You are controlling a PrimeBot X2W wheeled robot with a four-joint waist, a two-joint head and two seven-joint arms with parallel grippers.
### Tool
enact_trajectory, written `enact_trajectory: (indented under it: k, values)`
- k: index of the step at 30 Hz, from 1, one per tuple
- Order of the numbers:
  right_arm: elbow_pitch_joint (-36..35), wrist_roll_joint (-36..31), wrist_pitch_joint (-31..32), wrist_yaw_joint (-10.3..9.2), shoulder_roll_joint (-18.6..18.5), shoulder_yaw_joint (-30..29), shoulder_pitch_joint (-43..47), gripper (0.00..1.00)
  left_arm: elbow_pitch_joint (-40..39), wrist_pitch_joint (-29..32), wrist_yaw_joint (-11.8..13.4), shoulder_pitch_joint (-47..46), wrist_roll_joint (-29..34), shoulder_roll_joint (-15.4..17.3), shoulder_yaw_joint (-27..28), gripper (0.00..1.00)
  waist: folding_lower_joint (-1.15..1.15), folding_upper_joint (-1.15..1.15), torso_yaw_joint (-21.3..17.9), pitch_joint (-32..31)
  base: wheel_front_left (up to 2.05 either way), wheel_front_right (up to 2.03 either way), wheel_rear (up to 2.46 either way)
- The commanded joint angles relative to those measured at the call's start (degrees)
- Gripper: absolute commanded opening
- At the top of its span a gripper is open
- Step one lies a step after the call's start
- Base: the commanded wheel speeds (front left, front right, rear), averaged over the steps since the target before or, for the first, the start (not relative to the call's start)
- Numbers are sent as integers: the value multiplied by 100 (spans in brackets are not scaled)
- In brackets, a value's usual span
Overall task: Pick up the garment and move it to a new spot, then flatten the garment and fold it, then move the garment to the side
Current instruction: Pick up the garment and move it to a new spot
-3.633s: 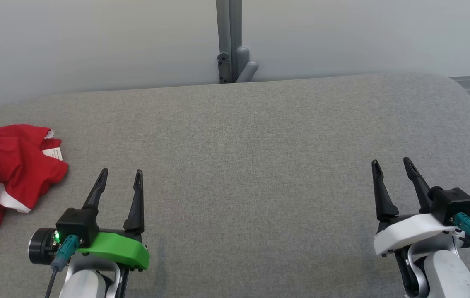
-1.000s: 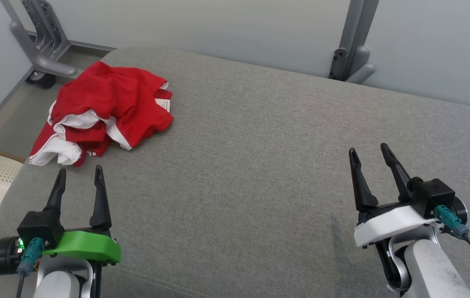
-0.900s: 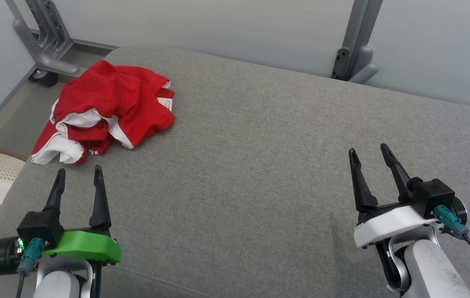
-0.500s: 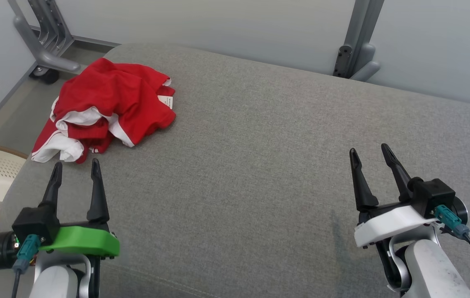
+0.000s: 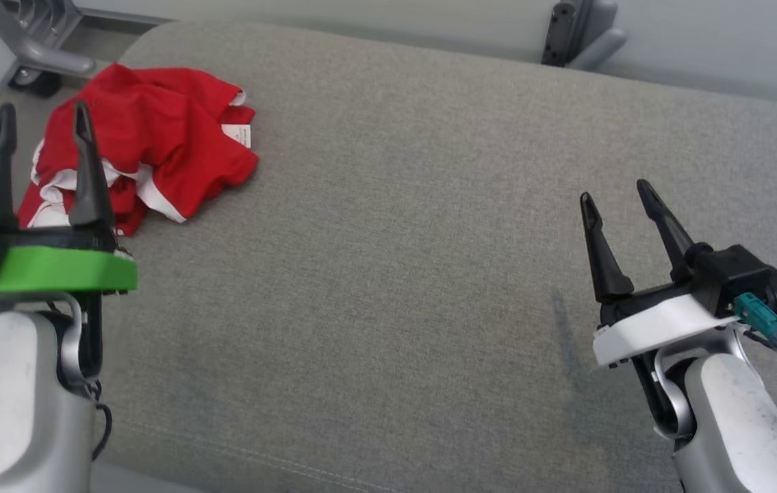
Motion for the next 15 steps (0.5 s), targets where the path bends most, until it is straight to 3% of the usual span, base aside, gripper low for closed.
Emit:
enact_trajectory:
  k: [1,15]
  values:
    - [-43,-45,14,0,-43,-8,-76,100,71,-23,-29,-119,-29,34,11,100,0,0,-250,490,0,0,0]
    - [-990,-143,382,0,-210,186,-496,100,3305,344,-571,-2113,-604,536,133,100,0,0,-843,1866,0,0,0]
